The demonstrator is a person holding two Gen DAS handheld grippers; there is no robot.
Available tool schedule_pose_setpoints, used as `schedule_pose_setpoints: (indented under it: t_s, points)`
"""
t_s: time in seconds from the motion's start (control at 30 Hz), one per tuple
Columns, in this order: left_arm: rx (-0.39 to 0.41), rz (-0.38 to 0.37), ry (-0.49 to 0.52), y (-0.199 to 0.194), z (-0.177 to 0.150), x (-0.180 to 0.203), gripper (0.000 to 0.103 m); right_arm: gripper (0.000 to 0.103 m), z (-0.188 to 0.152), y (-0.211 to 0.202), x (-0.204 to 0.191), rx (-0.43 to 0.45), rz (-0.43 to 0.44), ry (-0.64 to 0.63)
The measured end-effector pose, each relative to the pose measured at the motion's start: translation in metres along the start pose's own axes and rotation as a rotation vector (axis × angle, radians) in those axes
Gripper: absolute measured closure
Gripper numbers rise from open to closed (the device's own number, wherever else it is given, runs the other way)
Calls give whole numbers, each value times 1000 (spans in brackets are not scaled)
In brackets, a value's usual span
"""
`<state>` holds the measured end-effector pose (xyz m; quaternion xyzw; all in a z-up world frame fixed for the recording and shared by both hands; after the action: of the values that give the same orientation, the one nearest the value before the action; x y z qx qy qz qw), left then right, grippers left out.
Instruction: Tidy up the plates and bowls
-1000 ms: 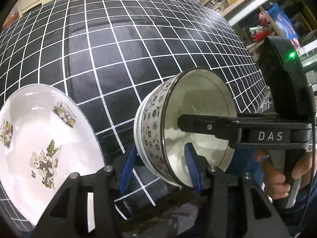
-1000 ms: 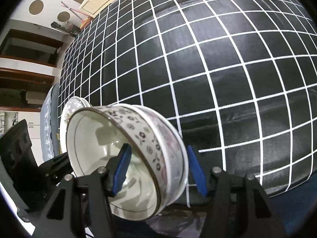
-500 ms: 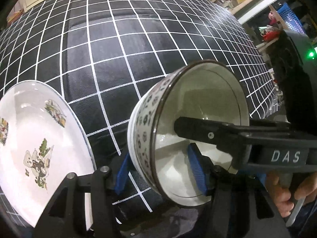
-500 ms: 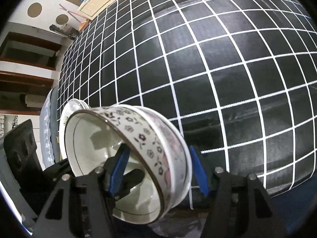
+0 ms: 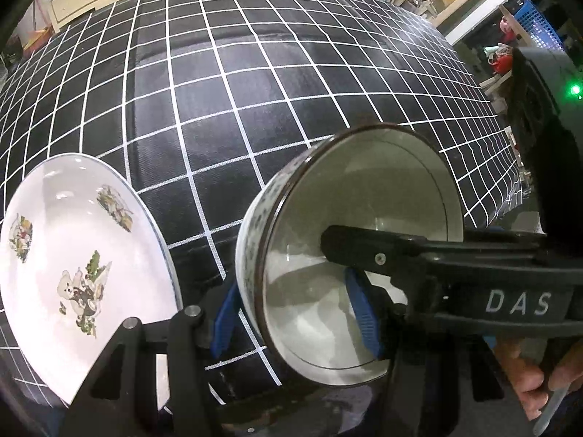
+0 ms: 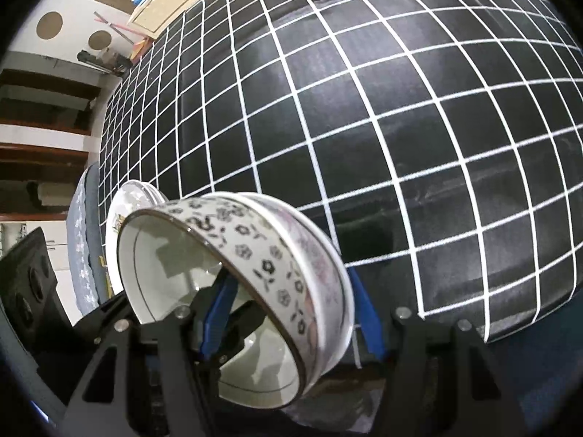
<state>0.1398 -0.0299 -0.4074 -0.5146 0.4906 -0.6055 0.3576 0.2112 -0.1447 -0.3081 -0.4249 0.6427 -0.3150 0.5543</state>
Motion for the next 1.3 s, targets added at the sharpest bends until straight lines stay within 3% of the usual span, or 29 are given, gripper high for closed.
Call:
schedule_pose_setpoints:
  t_s: [0.37,0.77,0.97,1.3]
  points:
    - [64,7,-22,-46,4,-13,49,37,6,-25,-37,-1,15,-22]
    - [123,11,-147,-98,-17,-93,49,37,19,-5,-118,-60,4,-133]
    - [114,7,-222,-100,-34,-139,49,37,26,24,-144,-120,3,-153]
    - [95,-30,-279,-89,-43,-168,49,37,34,51,-159,-184,-27,-147]
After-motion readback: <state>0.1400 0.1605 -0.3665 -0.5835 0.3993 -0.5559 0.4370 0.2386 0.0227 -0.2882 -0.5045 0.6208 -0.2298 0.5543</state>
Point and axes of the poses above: each gripper's, at about its wrist camera, not at the fingertips, and y roughly the way its jaws point, x to its right, z to its top, the point moved 9 cm from there along y, roughly the way its jaws point, and after that the axes turned 15 degrees about -x, right-handed, at the moved point
